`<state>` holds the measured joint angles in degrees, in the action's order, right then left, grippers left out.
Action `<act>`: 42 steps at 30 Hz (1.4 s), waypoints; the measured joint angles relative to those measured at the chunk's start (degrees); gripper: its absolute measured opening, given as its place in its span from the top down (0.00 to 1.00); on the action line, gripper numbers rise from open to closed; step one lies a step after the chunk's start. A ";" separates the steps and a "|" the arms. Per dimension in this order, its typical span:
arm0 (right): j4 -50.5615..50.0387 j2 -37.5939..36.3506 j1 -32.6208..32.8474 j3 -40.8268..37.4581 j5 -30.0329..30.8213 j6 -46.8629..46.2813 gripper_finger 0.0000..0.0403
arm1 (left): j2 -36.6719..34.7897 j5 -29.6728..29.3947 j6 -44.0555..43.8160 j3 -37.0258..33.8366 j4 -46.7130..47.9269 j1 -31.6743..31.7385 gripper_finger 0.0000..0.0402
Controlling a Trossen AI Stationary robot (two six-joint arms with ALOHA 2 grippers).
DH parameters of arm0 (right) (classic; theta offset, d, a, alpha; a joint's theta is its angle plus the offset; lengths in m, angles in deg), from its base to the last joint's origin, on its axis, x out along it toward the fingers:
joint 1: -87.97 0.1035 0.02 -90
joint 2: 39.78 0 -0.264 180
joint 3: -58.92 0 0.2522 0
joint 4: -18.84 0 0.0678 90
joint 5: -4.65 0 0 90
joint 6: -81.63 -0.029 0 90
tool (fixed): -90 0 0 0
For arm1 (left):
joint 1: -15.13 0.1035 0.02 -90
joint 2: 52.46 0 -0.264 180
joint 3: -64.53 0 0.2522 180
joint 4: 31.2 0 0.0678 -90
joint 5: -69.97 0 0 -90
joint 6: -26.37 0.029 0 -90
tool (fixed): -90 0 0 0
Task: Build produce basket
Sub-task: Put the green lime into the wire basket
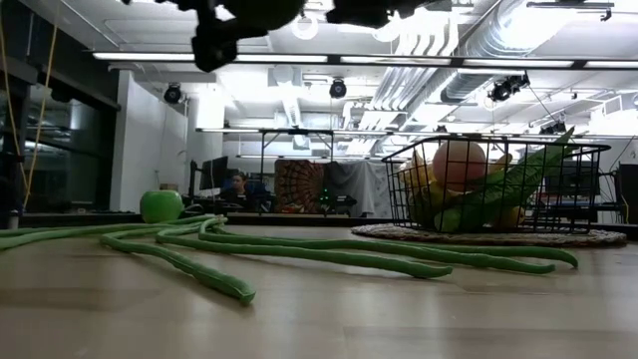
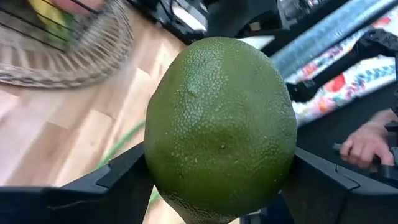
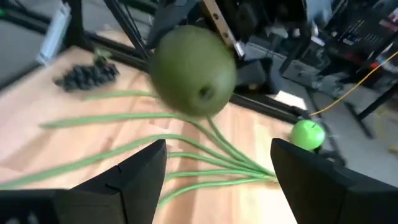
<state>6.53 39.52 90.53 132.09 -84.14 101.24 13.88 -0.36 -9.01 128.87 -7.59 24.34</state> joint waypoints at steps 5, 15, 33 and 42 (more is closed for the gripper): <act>-0.47 4.09 1.36 3.37 2.26 5.65 0.31 | 4.92 4.68 -1.68 1.25 -2.95 0.05 0.29; -1.71 5.58 3.00 4.31 -2.07 6.28 0.31 | 7.35 4.93 -3.62 1.30 -7.75 0.48 0.29; 1.32 5.51 4.00 4.33 -2.78 5.49 0.31 | 10.05 9.35 -7.51 1.32 -14.04 0.86 0.29; 1.32 5.51 3.95 4.33 -2.30 5.69 0.31 | 10.06 8.75 -7.51 1.28 -14.07 0.90 0.29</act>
<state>7.85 45.03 94.48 136.43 -86.44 106.93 23.95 8.38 -16.51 130.15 -21.67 25.24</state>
